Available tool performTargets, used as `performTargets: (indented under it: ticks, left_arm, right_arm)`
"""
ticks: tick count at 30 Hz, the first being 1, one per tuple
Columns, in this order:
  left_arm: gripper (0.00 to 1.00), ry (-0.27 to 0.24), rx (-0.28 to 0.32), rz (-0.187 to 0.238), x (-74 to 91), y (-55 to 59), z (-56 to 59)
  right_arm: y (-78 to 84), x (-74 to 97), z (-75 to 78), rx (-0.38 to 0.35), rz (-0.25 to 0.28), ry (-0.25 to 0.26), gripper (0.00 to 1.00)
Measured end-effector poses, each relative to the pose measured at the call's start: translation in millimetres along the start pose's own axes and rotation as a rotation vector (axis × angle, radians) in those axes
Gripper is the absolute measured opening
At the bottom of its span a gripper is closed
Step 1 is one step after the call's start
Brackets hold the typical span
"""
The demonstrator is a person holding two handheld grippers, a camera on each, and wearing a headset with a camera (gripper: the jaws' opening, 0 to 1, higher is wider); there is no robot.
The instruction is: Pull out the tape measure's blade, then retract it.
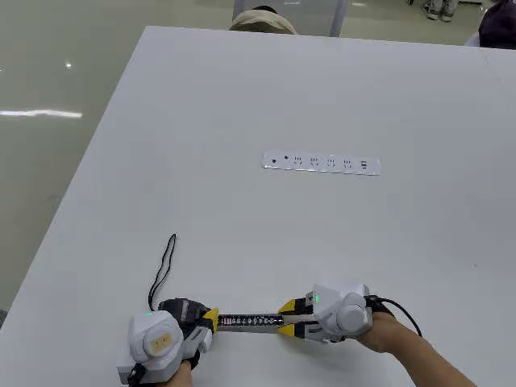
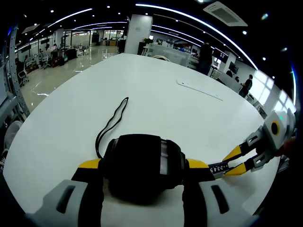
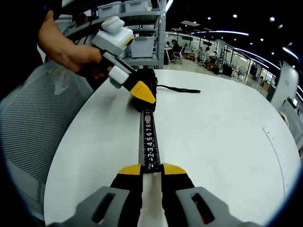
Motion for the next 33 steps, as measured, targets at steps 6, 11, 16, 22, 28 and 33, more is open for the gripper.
performTargets:
  ticks: [6,11,16,22,28,33]
  left_arm:
    - [0.65,0.005,0.006,0.001,0.0,0.2,-0.2]
    - [0.65,0.009,0.008,0.004,-0.4,0.2,-0.5]
    - [0.65,0.013,0.008,0.001,0.0,0.4,-0.3]
    - [0.65,0.019,0.017,0.0,-0.5,0.0,-1.0]
    - [0.65,0.023,0.016,-0.001,-0.9,0.1,-1.5]
    - [0.65,0.024,0.017,-0.001,-0.9,0.0,-1.6]
  right_arm:
    - [-1.2,-1.9,-0.2,-0.001,0.003,-0.001,0.13]
    - [-2.7,-3.5,-0.6,-0.002,0.005,-0.002,0.13]
    - [-4.3,-4.9,-1.1,-0.004,0.008,-0.003,0.13]
    - [-6.7,-8.9,-1.8,-0.004,0.014,-0.007,0.13]
    - [-9.0,-12.7,-2.3,-0.005,0.017,-0.012,0.13]
    - [-10.2,-14.5,-2.8,-0.004,0.019,-0.015,0.13]
Point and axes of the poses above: the centre of the closed fingertips' face, and the gripper's own axes: x roughly backward along the fingers, z roughly to its right, y roughly out of its underside, the point moved 3 cm from there along x, roughly backward along the fingers, and after that the axes turned 2 degrees about y, right-handed, at the moved point
